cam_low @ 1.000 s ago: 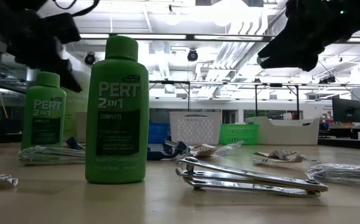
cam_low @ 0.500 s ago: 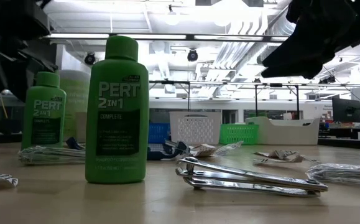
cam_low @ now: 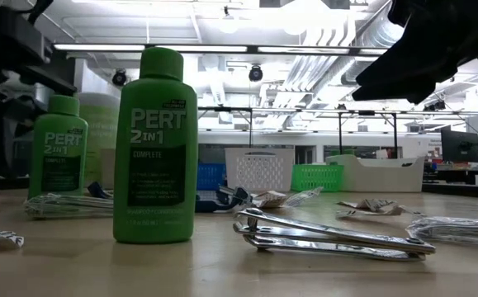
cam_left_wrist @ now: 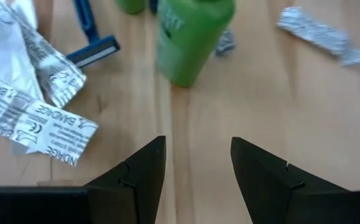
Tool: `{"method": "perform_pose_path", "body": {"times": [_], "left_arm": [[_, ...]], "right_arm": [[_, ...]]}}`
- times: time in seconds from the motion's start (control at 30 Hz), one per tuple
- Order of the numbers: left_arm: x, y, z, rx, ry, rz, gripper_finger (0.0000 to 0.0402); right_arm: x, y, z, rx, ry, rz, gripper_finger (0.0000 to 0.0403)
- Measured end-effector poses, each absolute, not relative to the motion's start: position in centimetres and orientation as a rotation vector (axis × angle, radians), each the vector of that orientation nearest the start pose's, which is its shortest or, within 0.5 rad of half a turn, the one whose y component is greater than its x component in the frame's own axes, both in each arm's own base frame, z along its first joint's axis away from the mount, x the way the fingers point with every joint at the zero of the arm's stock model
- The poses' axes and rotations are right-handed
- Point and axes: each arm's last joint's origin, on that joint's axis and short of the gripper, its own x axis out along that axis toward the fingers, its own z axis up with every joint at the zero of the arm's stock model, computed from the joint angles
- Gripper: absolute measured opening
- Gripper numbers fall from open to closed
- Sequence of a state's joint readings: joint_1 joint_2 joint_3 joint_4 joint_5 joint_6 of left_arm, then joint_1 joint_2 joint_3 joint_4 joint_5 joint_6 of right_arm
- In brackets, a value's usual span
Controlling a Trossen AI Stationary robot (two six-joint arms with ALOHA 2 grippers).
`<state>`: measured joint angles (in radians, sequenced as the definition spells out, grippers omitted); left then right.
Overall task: Pick & Place Travel size toiletries
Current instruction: Put the top left green shampoo into the right white bin
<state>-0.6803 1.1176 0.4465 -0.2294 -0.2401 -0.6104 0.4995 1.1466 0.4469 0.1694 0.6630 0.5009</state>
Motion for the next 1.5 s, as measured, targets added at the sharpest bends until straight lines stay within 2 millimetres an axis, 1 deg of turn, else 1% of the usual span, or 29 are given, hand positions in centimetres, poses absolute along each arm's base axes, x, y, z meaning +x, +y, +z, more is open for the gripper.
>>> {"method": "perform_pose_path", "body": {"times": [0.2,0.4,0.57,0.77,0.87,1.07,1.13,1.23,1.5], "left_arm": [[15.3,-13.6,14.8,-0.089,0.795,-0.050,0.0181],[15.0,-15.2,13.7,-0.081,0.685,0.053,0.0181],[15.2,-15.8,12.6,-0.109,0.652,0.104,0.0181],[15.7,-16.4,11.4,-0.119,0.642,0.108,0.0185],[15.8,-16.5,11.0,-0.132,0.645,0.123,0.0202],[15.9,-16.5,10.8,-0.174,0.611,0.173,0.0272],[16.0,-16.4,10.8,-0.186,0.593,0.195,0.0288],[16.0,-16.4,10.8,-0.202,0.581,0.205,0.0297],[16.4,-16.9,11.4,-0.229,0.522,0.179,0.0299]], "right_arm": [[19.7,8.8,18.7,0.193,0.386,-0.269,0.0220],[19.7,8.8,18.6,0.192,0.386,-0.269,0.0220],[19.7,8.8,18.6,0.191,0.387,-0.268,0.0220],[19.7,8.8,18.6,0.191,0.387,-0.268,0.0220],[19.7,8.8,18.7,0.192,0.386,-0.268,0.0220],[19.7,8.8,18.6,0.197,0.386,-0.269,0.0220],[19.7,8.8,18.7,0.199,0.385,-0.269,0.0220],[19.7,8.8,18.7,0.200,0.385,-0.269,0.0220],[19.7,8.8,18.7,0.200,0.385,-0.269,0.0220]]}}
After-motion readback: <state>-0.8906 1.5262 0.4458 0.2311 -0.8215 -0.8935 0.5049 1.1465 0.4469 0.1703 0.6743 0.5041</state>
